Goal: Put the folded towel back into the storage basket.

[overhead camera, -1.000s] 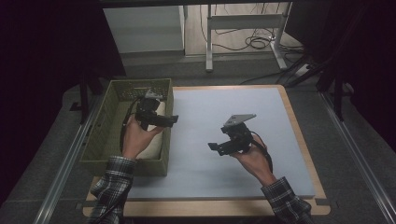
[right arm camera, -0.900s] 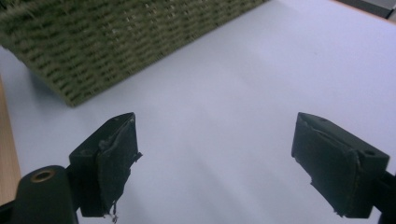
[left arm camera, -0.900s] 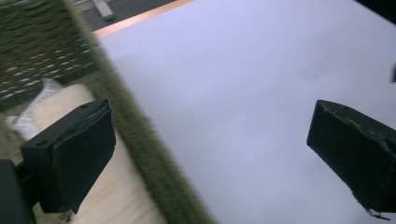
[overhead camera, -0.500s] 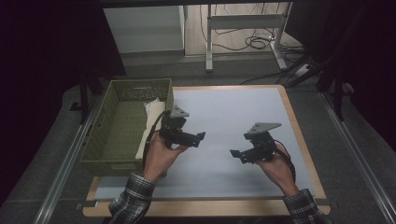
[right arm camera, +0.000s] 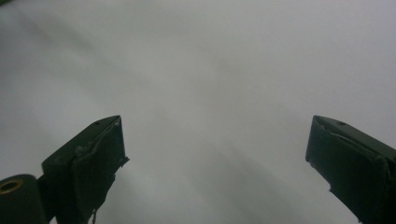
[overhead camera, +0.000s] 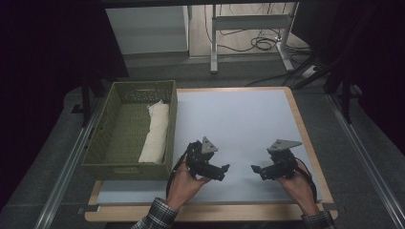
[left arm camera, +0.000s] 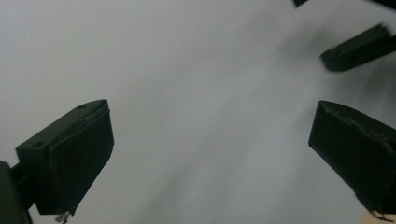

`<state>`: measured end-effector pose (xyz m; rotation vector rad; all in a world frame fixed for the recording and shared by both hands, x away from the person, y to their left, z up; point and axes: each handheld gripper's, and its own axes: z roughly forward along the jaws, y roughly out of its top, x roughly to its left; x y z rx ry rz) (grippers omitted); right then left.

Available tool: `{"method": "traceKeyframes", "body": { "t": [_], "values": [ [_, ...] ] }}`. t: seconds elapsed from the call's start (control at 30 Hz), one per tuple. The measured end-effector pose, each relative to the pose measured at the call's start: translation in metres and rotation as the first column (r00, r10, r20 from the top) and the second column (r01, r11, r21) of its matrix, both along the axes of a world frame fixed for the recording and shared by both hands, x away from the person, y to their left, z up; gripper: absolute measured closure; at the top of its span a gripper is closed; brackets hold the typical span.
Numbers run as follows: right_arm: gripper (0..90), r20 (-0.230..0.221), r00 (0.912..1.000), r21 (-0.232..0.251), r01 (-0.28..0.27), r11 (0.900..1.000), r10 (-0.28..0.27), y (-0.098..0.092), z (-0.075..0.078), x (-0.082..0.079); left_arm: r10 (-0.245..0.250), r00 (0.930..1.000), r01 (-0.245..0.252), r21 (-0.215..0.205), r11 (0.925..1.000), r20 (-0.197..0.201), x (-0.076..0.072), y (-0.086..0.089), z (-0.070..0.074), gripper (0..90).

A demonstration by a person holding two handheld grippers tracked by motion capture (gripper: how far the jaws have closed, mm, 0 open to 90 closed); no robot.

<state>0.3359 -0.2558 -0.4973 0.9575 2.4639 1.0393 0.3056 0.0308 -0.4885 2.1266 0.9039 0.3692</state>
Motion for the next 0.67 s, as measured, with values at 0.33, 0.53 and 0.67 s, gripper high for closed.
{"method": "traceKeyframes", "body": {
  "t": [0.33, 0.53, 0.67],
  "values": [
    [3.7, -0.022, 0.9984, -0.049, 0.051, 0.997, -0.053, -0.018, -0.028, -0.003, 0.044, 0.9983, -0.041, 0.078, 0.9961, -0.037, 0.006, 0.002, -0.044, 0.2],
    [2.5, 0.003, 0.9983, -0.039, 0.059, 0.998, -0.058, -0.020, -0.035, -0.006, 0.043, 0.9970, -0.038, 0.064, 0.9972, -0.065, 0.009, 0.005, -0.056, 0.1],
    [2.5, 0.004, 0.9983, -0.038, 0.058, 0.998, -0.058, -0.020, -0.035, -0.006, 0.043, 0.9967, -0.039, 0.065, 0.9971, -0.069, 0.009, 0.005, -0.057, 0.0]
  ]
}}
